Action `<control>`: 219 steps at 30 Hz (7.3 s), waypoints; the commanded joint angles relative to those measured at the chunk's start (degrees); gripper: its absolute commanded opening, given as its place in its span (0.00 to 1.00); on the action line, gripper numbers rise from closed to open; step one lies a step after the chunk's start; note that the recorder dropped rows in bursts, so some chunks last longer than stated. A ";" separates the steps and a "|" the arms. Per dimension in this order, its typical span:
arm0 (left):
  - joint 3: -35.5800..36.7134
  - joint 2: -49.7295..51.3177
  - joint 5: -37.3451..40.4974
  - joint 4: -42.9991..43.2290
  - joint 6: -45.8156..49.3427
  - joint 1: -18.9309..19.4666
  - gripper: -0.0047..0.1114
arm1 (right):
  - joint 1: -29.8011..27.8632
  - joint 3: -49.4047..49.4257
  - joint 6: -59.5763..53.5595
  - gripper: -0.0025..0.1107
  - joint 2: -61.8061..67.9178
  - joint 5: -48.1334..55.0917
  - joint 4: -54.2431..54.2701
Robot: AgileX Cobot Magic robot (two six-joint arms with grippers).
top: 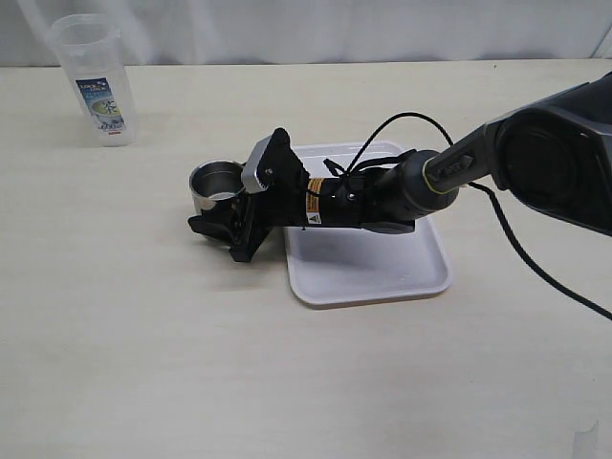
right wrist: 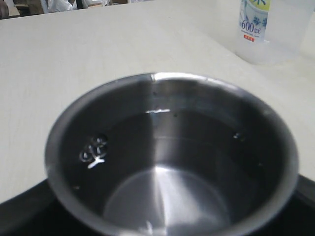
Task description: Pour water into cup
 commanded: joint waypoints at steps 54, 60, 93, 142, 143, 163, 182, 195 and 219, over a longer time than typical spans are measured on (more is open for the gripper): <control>15.11 -13.66 -8.28 -18.09 27.32 0.03 0.95 | -0.01 -0.10 0.43 0.06 0.07 0.82 -0.76; 20.90 -15.89 -12.21 -18.09 26.76 0.03 0.95 | -0.01 -0.10 0.43 0.06 0.07 0.82 -0.76; 32.99 -15.89 -7.57 -14.32 23.17 2.28 0.95 | -0.01 -0.10 0.43 0.06 0.07 0.82 -0.76; 32.99 -15.89 -6.74 -11.72 19.57 2.28 0.04 | -0.01 -0.10 0.43 0.06 0.07 0.82 -0.76; 32.99 -15.89 -6.74 -11.72 19.57 2.28 0.04 | -0.01 -0.10 0.43 0.06 0.07 0.82 -0.76; 32.99 -15.89 -6.89 -11.98 19.57 2.28 0.04 | -0.01 -0.10 0.43 0.06 0.07 0.82 -0.76; 32.99 -15.89 -6.89 -11.98 19.57 2.28 0.04 | -0.01 -0.10 0.43 0.06 0.07 0.82 -0.76; 32.99 -15.89 -6.89 -11.88 19.57 2.28 0.04 | -0.01 -0.10 0.43 0.06 0.07 0.82 -0.76; 32.99 -15.89 -6.89 -11.88 19.57 2.28 0.04 | -0.01 -0.10 4.89 0.06 -3.13 1.14 -0.64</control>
